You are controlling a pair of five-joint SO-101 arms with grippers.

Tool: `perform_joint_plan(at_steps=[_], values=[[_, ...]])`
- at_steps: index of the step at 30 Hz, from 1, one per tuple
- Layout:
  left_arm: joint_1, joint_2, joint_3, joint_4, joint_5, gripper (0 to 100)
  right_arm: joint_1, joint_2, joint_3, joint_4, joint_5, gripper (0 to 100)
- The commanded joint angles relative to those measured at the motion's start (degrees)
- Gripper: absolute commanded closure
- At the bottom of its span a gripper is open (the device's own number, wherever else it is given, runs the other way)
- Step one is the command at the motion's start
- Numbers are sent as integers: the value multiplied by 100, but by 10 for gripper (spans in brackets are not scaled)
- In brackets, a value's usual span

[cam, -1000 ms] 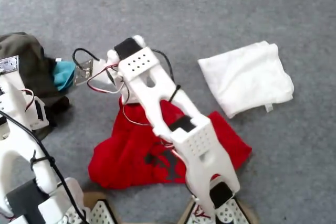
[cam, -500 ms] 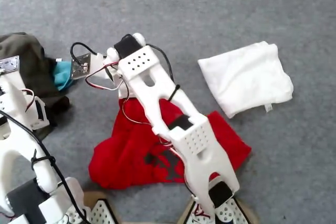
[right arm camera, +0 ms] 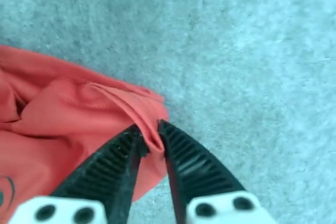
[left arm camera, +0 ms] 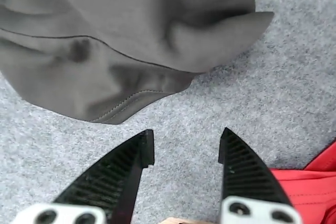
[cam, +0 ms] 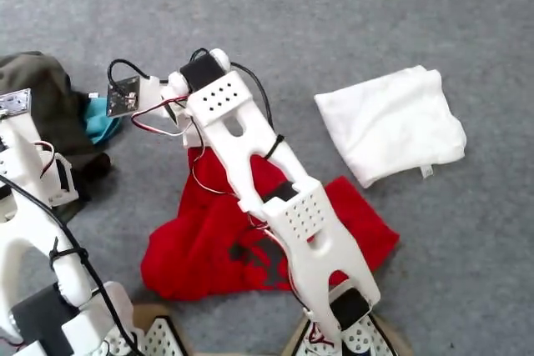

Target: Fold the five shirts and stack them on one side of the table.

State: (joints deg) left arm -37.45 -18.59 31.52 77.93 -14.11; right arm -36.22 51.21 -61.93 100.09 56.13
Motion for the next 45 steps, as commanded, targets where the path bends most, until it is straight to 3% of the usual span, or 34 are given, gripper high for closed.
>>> perform_joint_plan(at_steps=[1,10,14,21,29,38,45], values=[[-48,-18,57,-88,62,784,132,-84,-391,70,18,984],[-48,-70,567,-343,44,784,492,-154,-822,88,-18,985],[-13,-79,532,-334,44,784,879,-576,-1191,105,-378,985],[136,-79,532,-325,62,784,1925,-1727,-1209,114,-519,985],[1024,-62,119,-9,167,784,3525,-2862,-1165,114,-510,985],[2422,-18,-1156,492,1002,780,5512,-4646,1543,114,264,985],[3609,-9,-1297,448,1108,778,7297,-6334,4303,88,2031,985]])
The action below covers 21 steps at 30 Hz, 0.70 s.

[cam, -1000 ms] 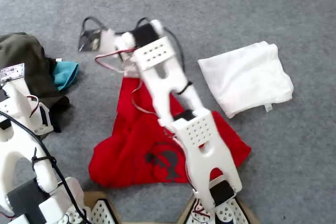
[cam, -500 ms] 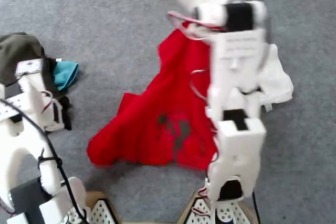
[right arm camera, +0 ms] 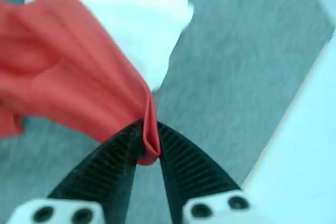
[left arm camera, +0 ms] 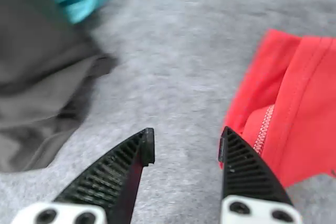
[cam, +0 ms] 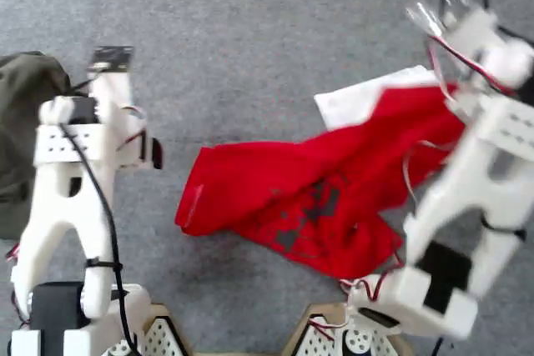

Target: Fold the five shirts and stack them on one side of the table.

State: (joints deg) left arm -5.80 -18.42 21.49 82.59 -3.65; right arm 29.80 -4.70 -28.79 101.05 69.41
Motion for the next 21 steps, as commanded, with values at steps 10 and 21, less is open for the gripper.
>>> perform_joint_plan(at_steps=[10,21], values=[[1859,1310,-1042,-765,747,741,1081,-2088,4743,-360,1556,985],[2853,3807,-2809,-765,1336,772,1116,-2571,7055,-1723,1521,985]])
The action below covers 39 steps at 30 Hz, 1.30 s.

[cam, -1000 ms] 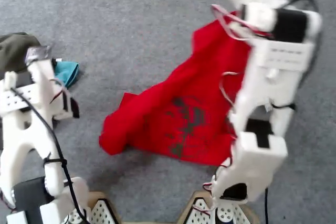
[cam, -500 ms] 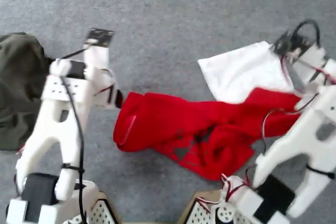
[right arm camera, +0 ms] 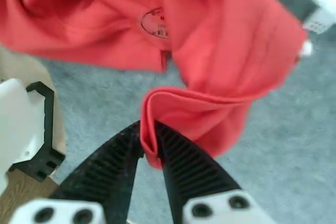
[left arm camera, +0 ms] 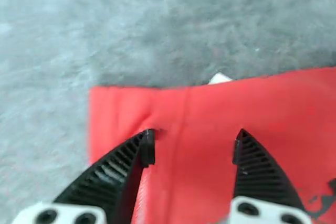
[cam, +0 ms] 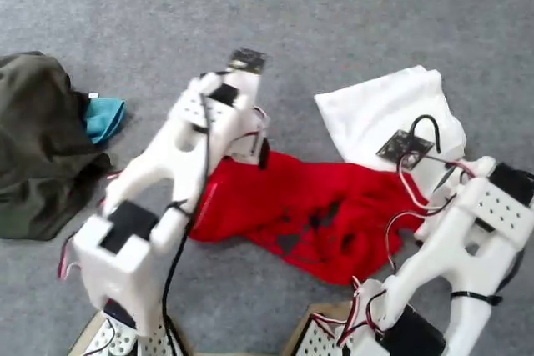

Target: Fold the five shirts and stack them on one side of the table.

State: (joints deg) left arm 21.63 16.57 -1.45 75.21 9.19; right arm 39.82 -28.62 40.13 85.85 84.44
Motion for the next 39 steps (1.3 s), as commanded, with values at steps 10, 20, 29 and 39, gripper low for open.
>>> perform_joint_plan(at_steps=[10,20,29,39], values=[[-312,818,-1543,141,79,970,-114,-154,163,-255,-316,985],[-1042,879,-2624,897,70,970,-1442,-180,154,-255,-1477,985],[-655,1398,-2668,844,818,693,-1626,-154,189,-457,-1811,985],[-391,2391,-2686,695,862,939,-1618,-154,198,-466,-1811,985]])
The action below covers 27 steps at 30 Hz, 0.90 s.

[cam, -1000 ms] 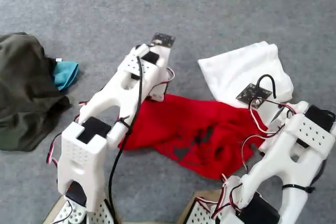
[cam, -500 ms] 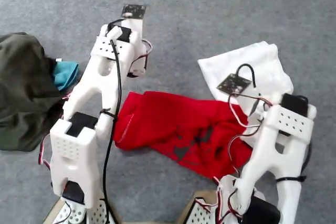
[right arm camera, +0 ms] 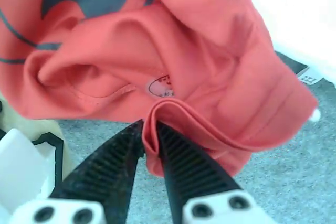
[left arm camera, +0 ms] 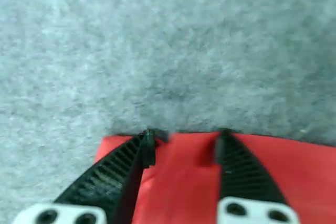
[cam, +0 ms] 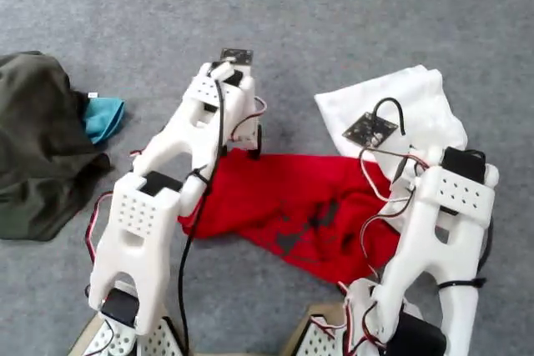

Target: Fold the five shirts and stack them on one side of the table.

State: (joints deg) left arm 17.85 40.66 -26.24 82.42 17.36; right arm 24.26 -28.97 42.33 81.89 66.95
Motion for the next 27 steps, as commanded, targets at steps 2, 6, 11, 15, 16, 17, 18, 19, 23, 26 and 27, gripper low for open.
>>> perform_joint_plan(at_steps=[2,6,11,15,16,17,18,19,23,26,27], values=[[-31,-26,-277,9,44,962,-62,-119,-22,-79,-62,985],[-189,-70,-1095,527,44,969,-62,-110,-48,-62,-62,985],[-541,-220,-2589,993,26,971,-114,-145,-66,-53,-246,985],[-681,-229,-3749,1336,9,971,-369,-163,-277,62,-633,985],[-708,-246,-4031,1442,9,971,-422,-163,-418,149,-703,985],[-734,-246,-4330,1565,9,971,-475,-163,-593,255,-818,985],[-752,-246,-4646,1697,9,971,-492,-163,-796,343,-958,985],[-796,-246,-4989,1829,9,971,-527,-163,-1024,387,-1134,985],[-1024,-308,-6026,1864,9,971,-545,-163,-2141,440,-2075,985],[-1165,-642,-6369,1864,9,971,-598,-163,-3073,440,-2673,985],[-1191,-791,-6369,1864,9,971,-642,-163,-3380,440,-2875,985]])
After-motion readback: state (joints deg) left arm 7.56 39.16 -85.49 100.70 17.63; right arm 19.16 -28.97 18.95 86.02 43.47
